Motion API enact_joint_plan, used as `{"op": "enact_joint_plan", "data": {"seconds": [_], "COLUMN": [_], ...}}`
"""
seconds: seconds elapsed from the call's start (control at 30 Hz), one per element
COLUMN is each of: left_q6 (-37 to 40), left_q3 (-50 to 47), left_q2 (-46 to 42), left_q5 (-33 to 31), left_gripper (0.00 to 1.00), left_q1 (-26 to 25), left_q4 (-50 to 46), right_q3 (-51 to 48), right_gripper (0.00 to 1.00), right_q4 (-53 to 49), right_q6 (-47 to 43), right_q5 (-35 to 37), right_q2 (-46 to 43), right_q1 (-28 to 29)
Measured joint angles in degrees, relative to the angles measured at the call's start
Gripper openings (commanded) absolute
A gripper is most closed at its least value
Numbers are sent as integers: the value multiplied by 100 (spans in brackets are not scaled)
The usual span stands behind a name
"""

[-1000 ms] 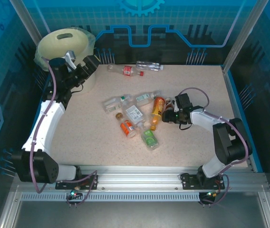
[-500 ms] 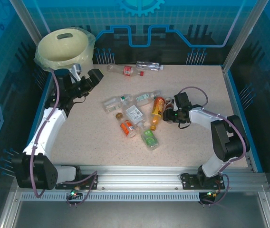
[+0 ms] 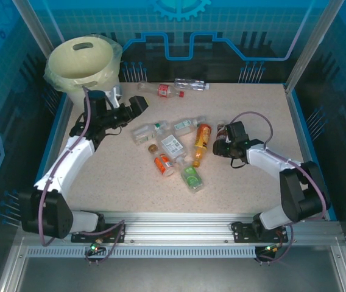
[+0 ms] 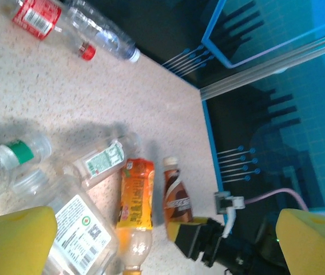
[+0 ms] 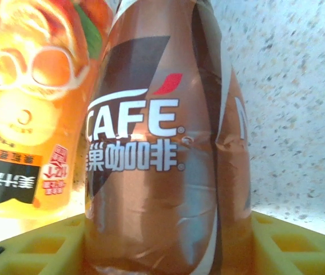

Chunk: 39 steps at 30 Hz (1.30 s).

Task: Put the plastic bottles in the bin

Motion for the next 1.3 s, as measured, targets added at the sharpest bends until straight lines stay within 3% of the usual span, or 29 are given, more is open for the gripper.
{"op": "enact_joint_plan", "data": {"seconds": [0.17,0.4,0.9,1.3], "left_q6": [101,319,205,-562], "left_q3": [144,299,393,514], "left_q2": [195,254,866,1810], "left_q5": [-166,-376,-382,699], "left_gripper": [99,99,99,99], "left_q1": [-186,-461,-1167,-1329], "left_q4": [-214,-354,249,1495], "right_q3": [0,57,376,376], "right_gripper": [40,41,40,41], "right_q4": [-66,-184,579,1388], "right_q6": [2,42,111,282], "right_q5": [227,284,-669,-1375], "right_q2": [-404,-802,-1226,-1064], "right_q1": [168,535,1370,1547]}}
